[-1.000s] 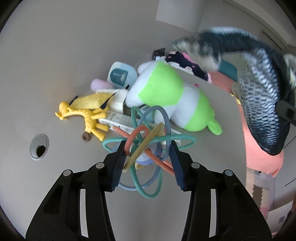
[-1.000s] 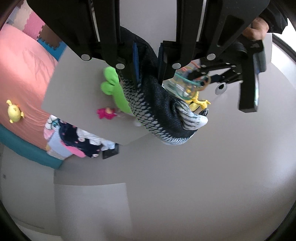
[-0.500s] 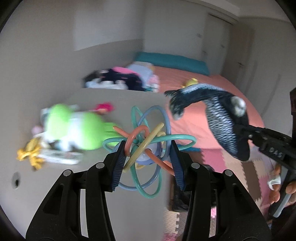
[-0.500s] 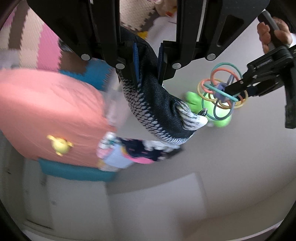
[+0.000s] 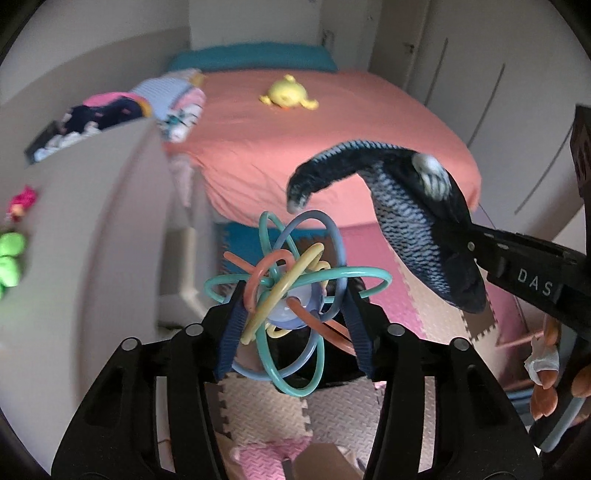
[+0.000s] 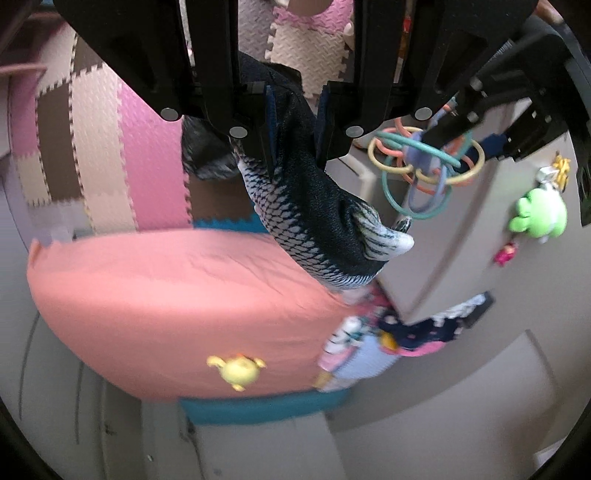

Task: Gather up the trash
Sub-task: 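Carry both items to the black trash bag and open both tools, then return to the desk and grasp the green plush with the right tool, then grasp the yellow giraffe teether with the left tool, then carry giraffe and green plush to the trash bag and release both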

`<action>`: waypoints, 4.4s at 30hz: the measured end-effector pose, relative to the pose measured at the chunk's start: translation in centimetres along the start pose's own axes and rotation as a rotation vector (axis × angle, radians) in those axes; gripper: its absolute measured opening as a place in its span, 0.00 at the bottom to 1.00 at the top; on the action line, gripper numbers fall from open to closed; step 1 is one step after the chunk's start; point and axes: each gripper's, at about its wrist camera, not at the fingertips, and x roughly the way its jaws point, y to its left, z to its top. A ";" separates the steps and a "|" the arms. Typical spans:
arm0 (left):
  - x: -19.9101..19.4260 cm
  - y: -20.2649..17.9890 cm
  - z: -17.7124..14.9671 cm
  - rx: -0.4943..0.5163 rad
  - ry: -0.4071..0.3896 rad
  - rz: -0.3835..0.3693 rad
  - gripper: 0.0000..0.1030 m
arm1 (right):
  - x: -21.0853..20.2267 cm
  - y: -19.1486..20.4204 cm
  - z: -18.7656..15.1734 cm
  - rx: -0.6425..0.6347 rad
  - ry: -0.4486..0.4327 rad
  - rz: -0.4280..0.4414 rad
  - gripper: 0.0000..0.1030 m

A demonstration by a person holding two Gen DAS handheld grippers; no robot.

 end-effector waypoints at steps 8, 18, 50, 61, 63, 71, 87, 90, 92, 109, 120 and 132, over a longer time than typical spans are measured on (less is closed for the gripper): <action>3.4 -1.7 0.9 0.041 -0.015 0.076 0.95 | 0.9 -3.2 0.5 0.061 -0.035 -0.053 0.62; 0.4 0.0 1.4 0.034 -0.070 0.113 0.95 | -0.6 -1.5 0.7 0.022 -0.065 -0.019 0.62; -16.7 28.6 -8.5 -0.427 -0.172 0.441 0.95 | -0.8 31.5 -1.6 -0.485 -0.042 0.303 0.65; -21.7 41.5 -14.2 -0.792 -0.164 0.525 0.95 | 2.0 44.0 -2.0 -0.688 0.015 0.376 0.65; -22.5 42.9 -14.8 -0.811 -0.166 0.543 0.95 | 3.1 46.0 -1.2 -0.709 0.019 0.361 0.65; -22.8 47.6 -15.4 -0.876 -0.151 0.552 0.95 | 8.9 49.9 0.8 -0.750 0.064 0.266 0.64; -19.3 52.7 -15.4 -1.090 -0.113 0.475 0.79 | 8.8 48.1 1.7 -0.659 0.057 0.378 0.21; -18.4 53.5 -15.4 -1.127 -0.076 0.451 0.59 | 8.5 47.7 2.2 -0.637 0.056 0.392 0.21; -18.0 53.9 -15.6 -1.168 -0.080 0.423 0.59 | 8.4 47.4 2.4 -0.622 0.057 0.404 0.21; -16.6 55.4 -15.5 -1.207 -0.188 0.291 0.24 | 6.7 47.1 2.0 -0.629 0.009 0.398 0.17; -25.4 49.9 -14.2 -1.051 -0.287 0.397 0.19 | 1.2 45.5 2.9 -0.590 -0.066 0.438 0.14; -26.1 40.0 -10.3 -0.868 -0.284 0.314 0.19 | -4.1 39.8 3.1 -0.498 -0.114 0.449 0.07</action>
